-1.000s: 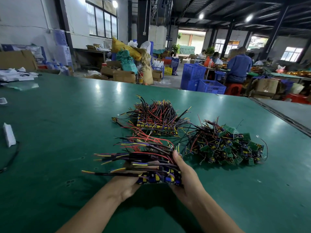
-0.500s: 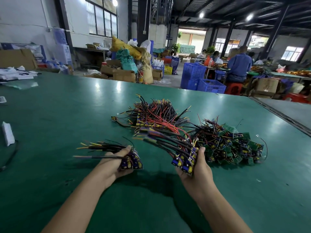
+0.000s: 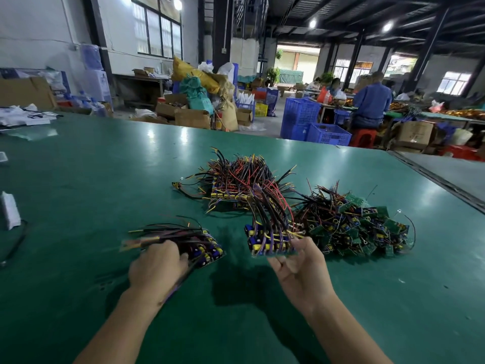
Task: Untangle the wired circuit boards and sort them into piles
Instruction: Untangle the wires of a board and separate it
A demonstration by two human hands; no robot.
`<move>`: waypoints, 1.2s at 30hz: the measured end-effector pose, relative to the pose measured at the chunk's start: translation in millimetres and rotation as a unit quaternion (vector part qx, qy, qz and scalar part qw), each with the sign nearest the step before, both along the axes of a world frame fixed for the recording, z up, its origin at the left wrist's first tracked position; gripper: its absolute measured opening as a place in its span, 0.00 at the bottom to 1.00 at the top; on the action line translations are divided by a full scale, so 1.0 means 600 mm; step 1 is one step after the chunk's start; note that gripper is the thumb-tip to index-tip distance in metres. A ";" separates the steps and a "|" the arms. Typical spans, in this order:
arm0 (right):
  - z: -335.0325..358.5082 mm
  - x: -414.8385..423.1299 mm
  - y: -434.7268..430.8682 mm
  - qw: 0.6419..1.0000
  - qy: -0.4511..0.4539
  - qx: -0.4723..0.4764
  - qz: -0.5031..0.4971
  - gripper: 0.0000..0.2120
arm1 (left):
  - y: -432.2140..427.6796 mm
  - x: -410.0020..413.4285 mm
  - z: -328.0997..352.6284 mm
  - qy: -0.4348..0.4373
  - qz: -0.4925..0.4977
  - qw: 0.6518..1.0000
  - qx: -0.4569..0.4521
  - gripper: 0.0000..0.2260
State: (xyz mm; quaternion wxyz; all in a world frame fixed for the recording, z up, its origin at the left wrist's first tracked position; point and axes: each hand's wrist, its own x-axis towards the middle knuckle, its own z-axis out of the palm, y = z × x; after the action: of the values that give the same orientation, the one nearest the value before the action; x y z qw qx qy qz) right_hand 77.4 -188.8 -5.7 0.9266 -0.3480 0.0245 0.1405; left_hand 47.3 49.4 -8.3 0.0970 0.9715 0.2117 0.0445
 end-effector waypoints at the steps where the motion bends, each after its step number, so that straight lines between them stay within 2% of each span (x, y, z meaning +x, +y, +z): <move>1: -0.003 0.000 0.001 1.000 0.009 -0.016 -0.003 0.04 | -0.001 -0.003 0.004 0.025 -0.034 0.999 -0.020 0.15; 2: -0.002 -0.002 0.002 1.000 0.010 -0.027 -0.003 0.03 | -0.004 -0.003 0.005 0.041 -0.086 0.993 -0.071 0.15; 3: -0.001 -0.001 0.001 1.000 0.001 -0.029 0.003 0.08 | -0.007 -0.005 0.008 0.051 -0.136 0.976 -0.161 0.17; 4: 0.000 -0.002 0.002 0.999 -0.020 -0.031 0.020 0.12 | -0.013 -0.008 0.012 0.057 -0.170 0.945 -0.272 0.19; 6: 0.002 -0.003 0.005 0.996 -0.062 -0.032 0.051 0.13 | -0.026 -0.013 0.021 0.025 -0.178 0.853 -0.490 0.19; 7: 0.000 -0.001 0.004 0.995 -0.072 -0.033 0.059 0.14 | -0.030 -0.011 0.025 -0.024 -0.172 0.811 -0.558 0.18; 9: -0.008 0.002 0.004 0.995 -0.066 -0.033 0.066 0.16 | -0.041 -0.008 0.030 -0.141 -0.171 0.757 -0.615 0.17; 11: -0.011 0.002 0.005 0.996 -0.052 -0.026 0.069 0.18 | -0.058 -0.008 0.033 -0.197 -0.176 0.739 -0.620 0.14; 13: -0.006 -0.001 0.009 0.995 -0.064 -0.028 0.073 0.18 | -0.083 -0.011 0.029 -0.190 -0.181 0.775 -0.575 0.16; 15: -0.005 -0.006 0.010 0.992 -0.077 -0.059 0.076 0.13 | -0.107 -0.014 0.021 -0.180 -0.192 0.826 -0.498 0.23; 16: -0.006 -0.006 0.013 0.993 -0.061 -0.067 0.079 0.12 | -0.119 -0.013 0.018 -0.191 -0.191 0.837 -0.476 0.23; 17: -0.007 -0.008 0.018 0.991 -0.065 -0.091 0.069 0.13 | -0.130 -0.012 0.016 -0.214 -0.183 0.840 -0.464 0.22; 19: -0.014 -0.019 0.027 0.983 -0.106 -0.139 0.051 0.07 | -0.149 -0.006 0.015 -0.283 -0.139 0.845 -0.433 0.22; 21: -0.010 -0.025 0.040 0.979 -0.113 -0.163 0.043 0.13 | -0.163 -0.002 0.011 -0.316 -0.098 0.857 -0.396 0.22; 23: -0.009 -0.021 0.039 0.973 -0.105 -0.203 0.024 0.18 | -0.174 0.001 0.006 -0.302 -0.089 0.869 -0.382 0.21; 26: -0.006 -0.012 0.022 0.939 -0.119 -0.321 0.007 0.19 | -0.177 0.008 -0.001 -0.266 -0.061 0.876 -0.398 0.21; 29: -0.007 -0.010 0.022 0.922 -0.092 -0.377 0.004 0.26 | -0.178 0.016 -0.003 -0.253 -0.032 0.889 -0.379 0.21; 33: -0.008 -0.013 0.036 0.904 -0.108 -0.408 -0.061 0.22 | -0.191 0.016 0.002 -0.291 -0.028 0.895 -0.337 0.23; 36: -0.015 -0.008 0.032 0.880 -0.122 -0.442 -0.122 0.20 | -0.200 0.027 0.003 -0.263 -0.010 0.900 -0.349 0.26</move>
State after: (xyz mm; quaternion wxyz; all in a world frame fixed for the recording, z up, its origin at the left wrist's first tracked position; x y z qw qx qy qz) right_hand 72.4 -169.9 -14.6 0.6817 -0.7303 0.0134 -0.0424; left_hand 63.3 -70.3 -6.5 0.4822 0.8306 0.1708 0.2202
